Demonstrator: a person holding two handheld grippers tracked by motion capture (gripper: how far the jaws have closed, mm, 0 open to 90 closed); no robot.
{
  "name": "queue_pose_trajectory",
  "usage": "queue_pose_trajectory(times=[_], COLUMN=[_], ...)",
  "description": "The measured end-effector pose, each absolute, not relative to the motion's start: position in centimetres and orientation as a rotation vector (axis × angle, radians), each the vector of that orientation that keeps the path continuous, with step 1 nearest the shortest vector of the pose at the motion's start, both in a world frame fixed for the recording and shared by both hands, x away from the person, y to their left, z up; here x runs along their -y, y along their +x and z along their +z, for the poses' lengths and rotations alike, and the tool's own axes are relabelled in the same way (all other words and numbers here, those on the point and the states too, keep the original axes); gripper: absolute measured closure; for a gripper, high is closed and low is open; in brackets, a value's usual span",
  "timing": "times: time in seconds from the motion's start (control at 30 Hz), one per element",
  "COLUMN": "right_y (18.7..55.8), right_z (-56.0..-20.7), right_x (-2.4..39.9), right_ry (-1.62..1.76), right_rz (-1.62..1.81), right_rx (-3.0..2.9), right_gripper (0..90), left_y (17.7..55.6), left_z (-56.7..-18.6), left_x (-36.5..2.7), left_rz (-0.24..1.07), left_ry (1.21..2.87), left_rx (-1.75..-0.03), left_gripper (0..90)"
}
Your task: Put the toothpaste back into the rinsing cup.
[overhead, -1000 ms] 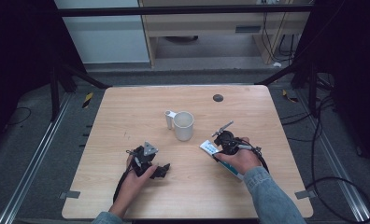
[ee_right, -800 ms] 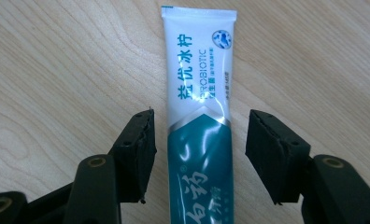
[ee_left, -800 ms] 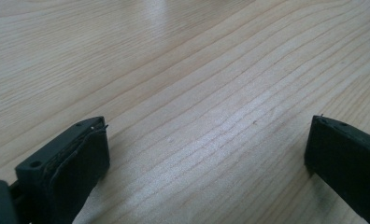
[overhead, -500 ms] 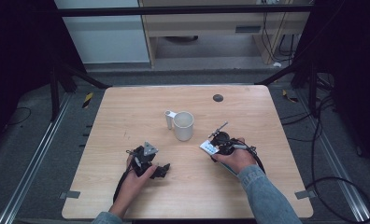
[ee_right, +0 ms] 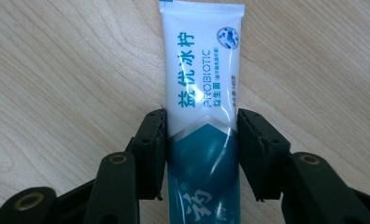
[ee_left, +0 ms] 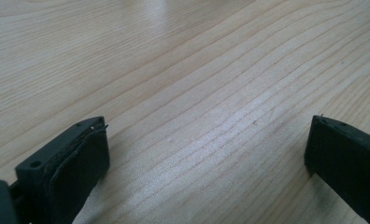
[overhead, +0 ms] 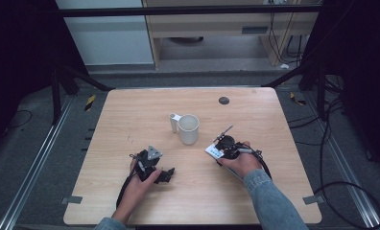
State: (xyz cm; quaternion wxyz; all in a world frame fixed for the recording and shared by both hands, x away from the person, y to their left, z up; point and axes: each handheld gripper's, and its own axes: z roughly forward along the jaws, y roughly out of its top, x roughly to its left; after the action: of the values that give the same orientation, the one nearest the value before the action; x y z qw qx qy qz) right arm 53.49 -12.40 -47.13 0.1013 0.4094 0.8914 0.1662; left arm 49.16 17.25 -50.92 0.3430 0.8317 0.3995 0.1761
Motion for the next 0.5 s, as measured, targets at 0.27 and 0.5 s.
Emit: queue_pose_trajectory(times=[0.27,0.5], right_y=[53.66,53.77], right_z=[-47.17,-47.14], right_x=[12.54,12.64], right_ry=[1.212,1.204], right_rz=[0.498,0.502], right_rx=[-2.645,-2.656], right_gripper=[55.3,57.1], left_y=[49.16,49.16], left_z=[-50.92,-50.92], left_x=[-17.25,-17.25], left_rz=[0.458,0.457], left_ry=[2.161,2.162], left_rx=[-1.039,-1.038], left_gripper=[0.0,0.0])
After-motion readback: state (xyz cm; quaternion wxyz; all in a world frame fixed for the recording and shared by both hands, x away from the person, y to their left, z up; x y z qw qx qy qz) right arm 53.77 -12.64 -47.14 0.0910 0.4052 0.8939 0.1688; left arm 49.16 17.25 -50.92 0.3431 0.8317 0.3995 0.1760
